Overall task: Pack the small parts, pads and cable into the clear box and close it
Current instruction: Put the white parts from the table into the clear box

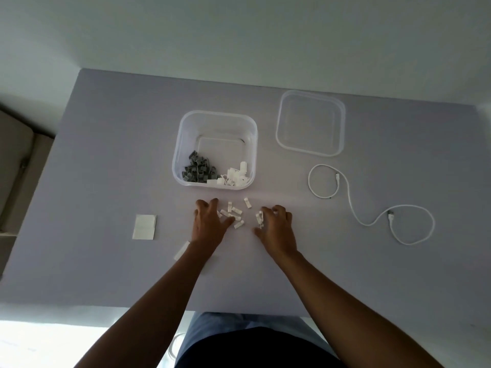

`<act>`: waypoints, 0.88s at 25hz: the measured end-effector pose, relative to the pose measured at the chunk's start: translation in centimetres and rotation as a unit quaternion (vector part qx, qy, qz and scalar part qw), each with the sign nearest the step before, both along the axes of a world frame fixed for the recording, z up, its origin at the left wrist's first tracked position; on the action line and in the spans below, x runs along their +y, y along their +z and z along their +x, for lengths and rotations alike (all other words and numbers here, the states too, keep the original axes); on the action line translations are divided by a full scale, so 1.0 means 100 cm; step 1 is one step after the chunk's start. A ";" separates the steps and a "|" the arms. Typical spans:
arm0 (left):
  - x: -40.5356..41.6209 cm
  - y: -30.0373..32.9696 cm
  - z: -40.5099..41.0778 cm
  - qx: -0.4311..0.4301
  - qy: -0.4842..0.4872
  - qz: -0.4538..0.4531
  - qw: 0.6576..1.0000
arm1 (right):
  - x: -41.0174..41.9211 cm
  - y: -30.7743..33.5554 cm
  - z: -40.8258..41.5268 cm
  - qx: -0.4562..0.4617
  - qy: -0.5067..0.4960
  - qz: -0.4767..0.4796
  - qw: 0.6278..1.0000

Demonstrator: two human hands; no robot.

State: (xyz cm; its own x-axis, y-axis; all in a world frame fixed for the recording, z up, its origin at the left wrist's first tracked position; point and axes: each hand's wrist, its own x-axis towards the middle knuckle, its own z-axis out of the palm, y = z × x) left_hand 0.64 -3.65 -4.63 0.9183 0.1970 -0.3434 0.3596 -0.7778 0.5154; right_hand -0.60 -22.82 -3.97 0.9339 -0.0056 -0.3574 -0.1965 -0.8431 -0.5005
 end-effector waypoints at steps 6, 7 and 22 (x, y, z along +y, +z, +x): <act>-0.012 0.002 0.007 -0.016 -0.083 0.005 0.996 | 0.015 0.001 0.004 -0.029 0.027 -0.006 0.999; -0.012 0.002 0.008 -0.016 -0.085 0.005 0.996 | 0.016 0.002 0.005 -0.031 0.030 -0.006 0.999; 0.003 0.026 0.004 0.177 0.232 -0.609 0.737 | 0.011 0.002 0.017 0.005 -0.016 0.020 1.000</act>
State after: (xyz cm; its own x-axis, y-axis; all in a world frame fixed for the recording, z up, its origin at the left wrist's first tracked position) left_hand 1.05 -3.35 -1.99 0.6586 -0.1914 -0.7277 0.7217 0.4345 0.5388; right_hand 1.07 -21.73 -3.73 0.9300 -0.0212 -0.3668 -0.2281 -0.8160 -0.5311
